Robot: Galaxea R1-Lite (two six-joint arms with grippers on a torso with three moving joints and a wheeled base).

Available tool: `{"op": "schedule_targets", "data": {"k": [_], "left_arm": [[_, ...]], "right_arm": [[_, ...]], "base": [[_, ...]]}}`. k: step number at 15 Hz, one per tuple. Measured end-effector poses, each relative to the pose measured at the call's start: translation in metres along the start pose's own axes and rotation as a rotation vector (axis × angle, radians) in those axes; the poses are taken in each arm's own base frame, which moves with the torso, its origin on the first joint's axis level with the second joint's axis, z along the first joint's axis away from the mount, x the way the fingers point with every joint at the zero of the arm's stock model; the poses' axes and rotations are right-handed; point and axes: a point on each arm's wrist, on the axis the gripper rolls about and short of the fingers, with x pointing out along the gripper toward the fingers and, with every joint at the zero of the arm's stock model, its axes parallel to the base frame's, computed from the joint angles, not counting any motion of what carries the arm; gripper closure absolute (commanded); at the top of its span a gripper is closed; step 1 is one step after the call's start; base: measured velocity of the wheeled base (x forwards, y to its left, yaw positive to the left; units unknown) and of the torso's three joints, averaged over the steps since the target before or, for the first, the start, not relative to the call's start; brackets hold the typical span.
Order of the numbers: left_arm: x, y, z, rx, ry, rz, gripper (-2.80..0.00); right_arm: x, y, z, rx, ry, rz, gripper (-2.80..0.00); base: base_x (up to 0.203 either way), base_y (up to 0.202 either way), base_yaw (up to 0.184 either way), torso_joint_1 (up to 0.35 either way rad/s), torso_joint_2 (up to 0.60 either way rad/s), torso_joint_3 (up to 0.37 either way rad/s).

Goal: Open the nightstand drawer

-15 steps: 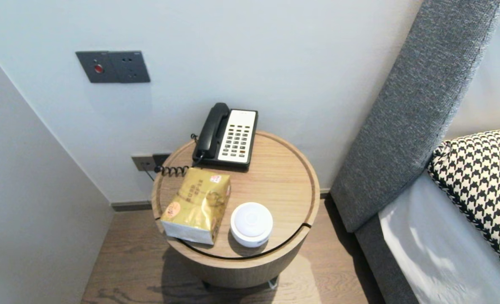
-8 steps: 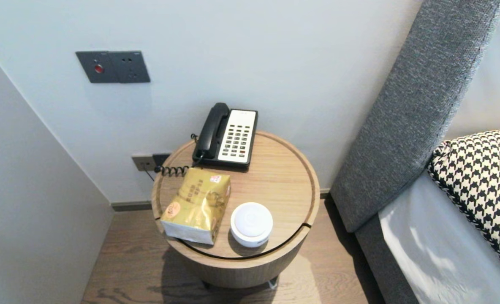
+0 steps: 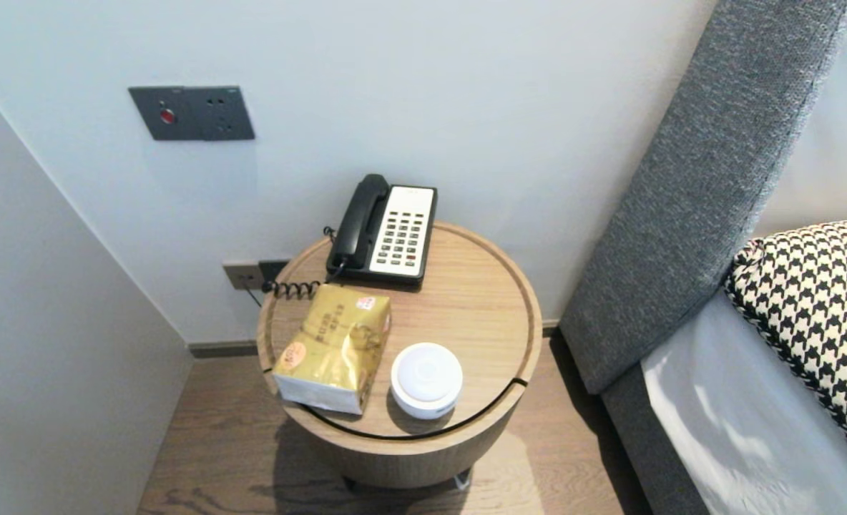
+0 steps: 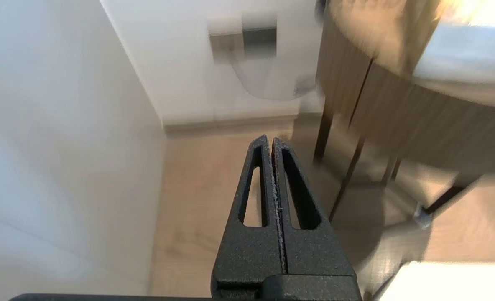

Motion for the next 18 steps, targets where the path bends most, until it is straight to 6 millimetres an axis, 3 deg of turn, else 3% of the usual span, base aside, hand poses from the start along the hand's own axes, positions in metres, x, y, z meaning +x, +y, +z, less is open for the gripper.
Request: {"op": "schedule_targets", "data": {"k": [3,5,7,11,14,18], "left_arm": [[0.001,0.004,0.052,-0.056,0.034,-0.013,0.0],[0.018,0.006,0.087,-0.1,0.091,-0.041,0.0],[0.046,0.007,0.108,-0.128,0.19,-0.084,0.0],[0.111,0.0,0.116,-0.224,0.468,-0.189,0.0],[0.145,-0.025,0.121,-0.315,0.651,-0.316,0.0],[0.189,-0.06,0.126,-0.466,0.801,-0.339,0.0]], "right_arm": [[0.0,0.0,0.0,0.0,0.0,0.0,0.0],[0.0,0.0,0.0,0.0,0.0,0.0,0.0],[0.0,0.0,0.0,0.0,0.0,0.001,0.0],[0.0,0.0,0.0,0.0,0.0,0.001,0.0],[0.0,0.0,0.0,0.0,0.0,0.0,0.0],[0.0,0.0,0.0,0.0,0.0,0.0,0.0]], "base": [[0.0,0.0,0.0,0.0,0.0,0.0],[0.0,0.0,0.0,0.0,0.0,0.0],[0.0,0.0,0.0,0.0,0.0,0.0],[0.0,0.0,0.0,0.0,0.0,0.0],[0.0,0.0,0.0,0.0,0.0,0.0],[0.0,0.0,0.0,0.0,0.0,0.0]]}}
